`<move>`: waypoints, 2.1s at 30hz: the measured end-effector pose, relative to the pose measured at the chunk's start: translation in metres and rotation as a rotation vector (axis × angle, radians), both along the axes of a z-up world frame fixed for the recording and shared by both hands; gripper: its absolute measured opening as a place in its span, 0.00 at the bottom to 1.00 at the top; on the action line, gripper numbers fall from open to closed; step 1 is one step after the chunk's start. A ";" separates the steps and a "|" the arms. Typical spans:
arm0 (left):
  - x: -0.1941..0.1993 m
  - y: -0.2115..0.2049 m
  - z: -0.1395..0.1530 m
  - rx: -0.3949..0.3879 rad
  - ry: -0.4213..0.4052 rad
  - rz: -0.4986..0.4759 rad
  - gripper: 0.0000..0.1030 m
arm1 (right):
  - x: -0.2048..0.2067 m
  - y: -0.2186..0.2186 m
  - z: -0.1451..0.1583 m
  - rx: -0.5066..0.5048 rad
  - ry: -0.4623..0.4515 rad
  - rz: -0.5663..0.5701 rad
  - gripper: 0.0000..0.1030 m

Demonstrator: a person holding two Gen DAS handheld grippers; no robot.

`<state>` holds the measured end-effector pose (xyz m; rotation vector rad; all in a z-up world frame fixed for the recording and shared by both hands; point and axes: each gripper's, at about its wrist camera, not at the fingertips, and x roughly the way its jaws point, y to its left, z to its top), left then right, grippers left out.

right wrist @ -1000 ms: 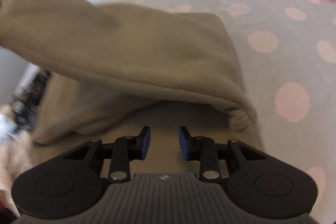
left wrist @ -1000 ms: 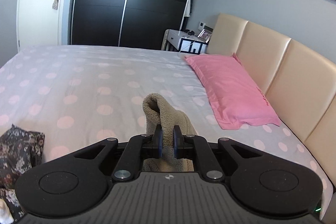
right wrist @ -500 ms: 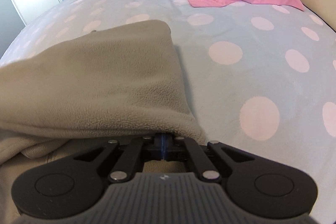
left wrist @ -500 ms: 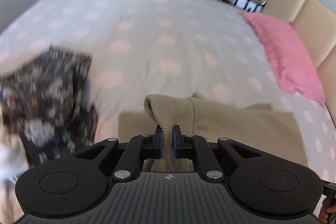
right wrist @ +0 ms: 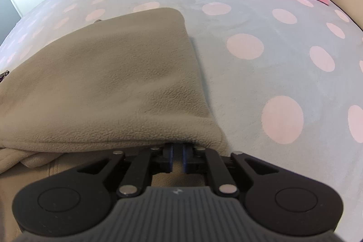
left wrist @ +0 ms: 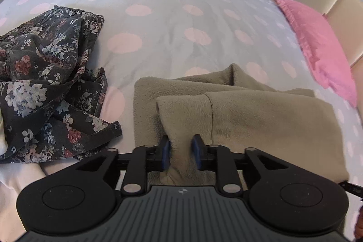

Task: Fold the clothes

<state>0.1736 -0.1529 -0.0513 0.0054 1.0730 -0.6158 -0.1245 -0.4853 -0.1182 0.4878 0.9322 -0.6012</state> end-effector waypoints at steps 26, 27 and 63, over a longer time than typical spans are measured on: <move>-0.169 0.125 -0.029 0.223 0.087 0.067 0.40 | -0.075 0.064 0.024 -0.057 0.169 0.120 0.57; -0.177 0.124 -0.034 0.238 0.098 0.067 0.40 | -0.082 0.061 0.020 -0.053 0.178 0.105 0.58; -0.226 0.158 -0.031 0.130 0.151 0.108 0.07 | -0.178 0.077 0.034 0.226 -0.114 -0.074 0.19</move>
